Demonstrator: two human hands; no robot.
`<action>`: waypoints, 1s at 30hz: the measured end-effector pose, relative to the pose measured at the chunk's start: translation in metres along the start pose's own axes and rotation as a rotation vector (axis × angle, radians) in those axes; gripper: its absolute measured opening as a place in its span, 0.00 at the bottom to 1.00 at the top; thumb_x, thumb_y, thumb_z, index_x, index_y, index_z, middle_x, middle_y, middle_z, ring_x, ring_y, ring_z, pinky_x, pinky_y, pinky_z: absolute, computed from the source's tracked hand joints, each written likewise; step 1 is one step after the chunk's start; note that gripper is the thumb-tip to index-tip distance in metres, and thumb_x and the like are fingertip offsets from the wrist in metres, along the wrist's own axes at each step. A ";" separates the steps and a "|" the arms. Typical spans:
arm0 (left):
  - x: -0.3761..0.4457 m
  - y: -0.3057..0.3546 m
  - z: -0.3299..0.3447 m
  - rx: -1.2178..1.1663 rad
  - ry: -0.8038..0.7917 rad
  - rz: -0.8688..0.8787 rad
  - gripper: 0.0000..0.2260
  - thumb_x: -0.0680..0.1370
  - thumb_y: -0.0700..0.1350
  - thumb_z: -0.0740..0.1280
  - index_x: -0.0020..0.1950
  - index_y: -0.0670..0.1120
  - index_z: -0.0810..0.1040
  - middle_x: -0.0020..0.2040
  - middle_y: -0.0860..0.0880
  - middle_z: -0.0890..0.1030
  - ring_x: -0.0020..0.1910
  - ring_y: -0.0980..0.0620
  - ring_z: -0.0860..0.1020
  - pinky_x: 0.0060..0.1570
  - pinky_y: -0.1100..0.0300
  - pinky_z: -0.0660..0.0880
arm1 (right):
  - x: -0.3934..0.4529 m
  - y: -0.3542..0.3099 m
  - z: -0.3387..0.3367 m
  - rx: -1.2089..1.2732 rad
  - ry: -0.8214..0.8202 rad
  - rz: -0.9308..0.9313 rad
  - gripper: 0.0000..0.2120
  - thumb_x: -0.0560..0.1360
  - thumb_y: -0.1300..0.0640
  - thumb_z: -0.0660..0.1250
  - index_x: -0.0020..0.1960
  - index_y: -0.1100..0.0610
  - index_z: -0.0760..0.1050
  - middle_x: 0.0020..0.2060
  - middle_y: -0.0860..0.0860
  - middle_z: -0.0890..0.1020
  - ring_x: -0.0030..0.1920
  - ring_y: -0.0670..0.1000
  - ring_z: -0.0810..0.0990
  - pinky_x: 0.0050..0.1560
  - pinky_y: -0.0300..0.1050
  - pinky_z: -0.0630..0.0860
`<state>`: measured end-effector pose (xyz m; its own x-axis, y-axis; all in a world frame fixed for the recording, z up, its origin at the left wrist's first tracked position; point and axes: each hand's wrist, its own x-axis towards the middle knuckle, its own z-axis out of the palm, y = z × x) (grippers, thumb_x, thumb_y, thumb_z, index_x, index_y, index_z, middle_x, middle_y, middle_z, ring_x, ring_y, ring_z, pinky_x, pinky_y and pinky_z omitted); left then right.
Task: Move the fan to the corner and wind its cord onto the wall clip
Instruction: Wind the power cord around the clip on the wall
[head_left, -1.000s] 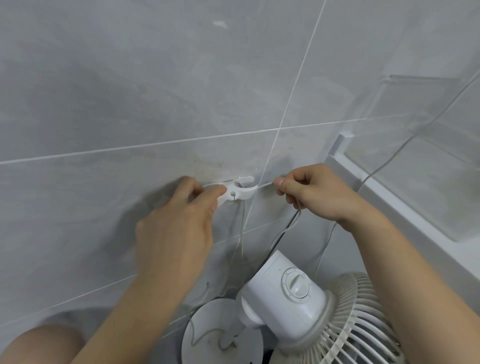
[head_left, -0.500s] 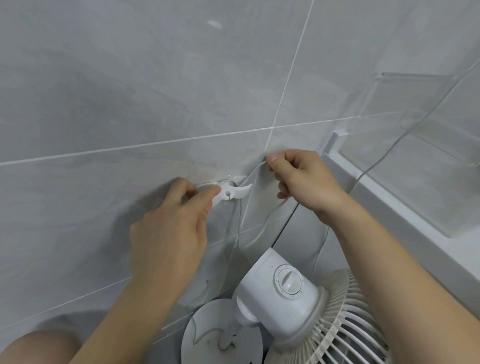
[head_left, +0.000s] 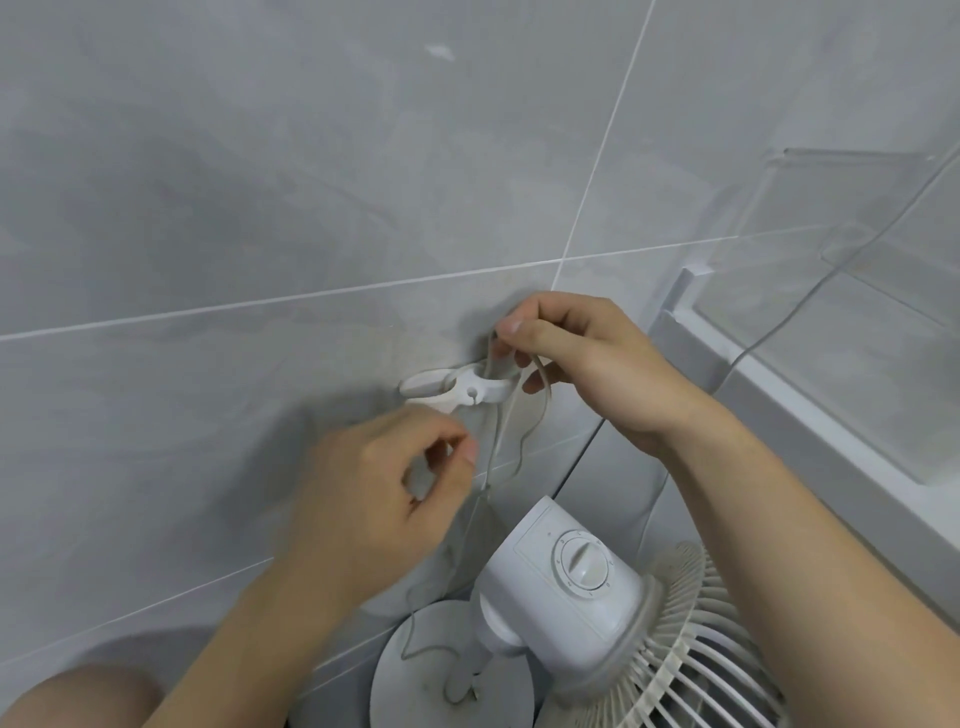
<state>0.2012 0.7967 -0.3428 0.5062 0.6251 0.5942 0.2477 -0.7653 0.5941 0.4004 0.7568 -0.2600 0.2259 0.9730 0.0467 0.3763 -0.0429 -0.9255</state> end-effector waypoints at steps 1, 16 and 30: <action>0.000 -0.001 0.003 -0.045 -0.092 -0.024 0.05 0.76 0.53 0.68 0.42 0.54 0.78 0.39 0.61 0.77 0.31 0.59 0.74 0.33 0.62 0.71 | 0.000 0.002 0.000 0.021 -0.011 0.004 0.08 0.81 0.59 0.67 0.47 0.63 0.81 0.44 0.57 0.83 0.43 0.47 0.78 0.45 0.46 0.77; -0.001 0.007 -0.004 -0.171 0.095 -0.110 0.03 0.77 0.50 0.67 0.45 0.53 0.75 0.33 0.56 0.76 0.28 0.50 0.72 0.29 0.62 0.68 | 0.003 0.013 -0.005 0.126 -0.078 0.044 0.33 0.83 0.37 0.48 0.58 0.56 0.86 0.50 0.51 0.86 0.51 0.49 0.78 0.51 0.49 0.76; 0.003 -0.005 -0.026 0.261 0.252 -0.240 0.08 0.80 0.54 0.63 0.56 0.55 0.76 0.33 0.54 0.83 0.32 0.46 0.82 0.33 0.49 0.78 | 0.004 0.014 -0.004 0.156 -0.126 0.041 0.32 0.81 0.38 0.50 0.56 0.59 0.84 0.52 0.56 0.86 0.53 0.51 0.81 0.52 0.50 0.75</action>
<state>0.1795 0.8068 -0.3299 0.1993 0.7834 0.5887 0.5509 -0.5864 0.5938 0.4105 0.7590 -0.2711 0.1200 0.9923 -0.0303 0.2228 -0.0567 -0.9732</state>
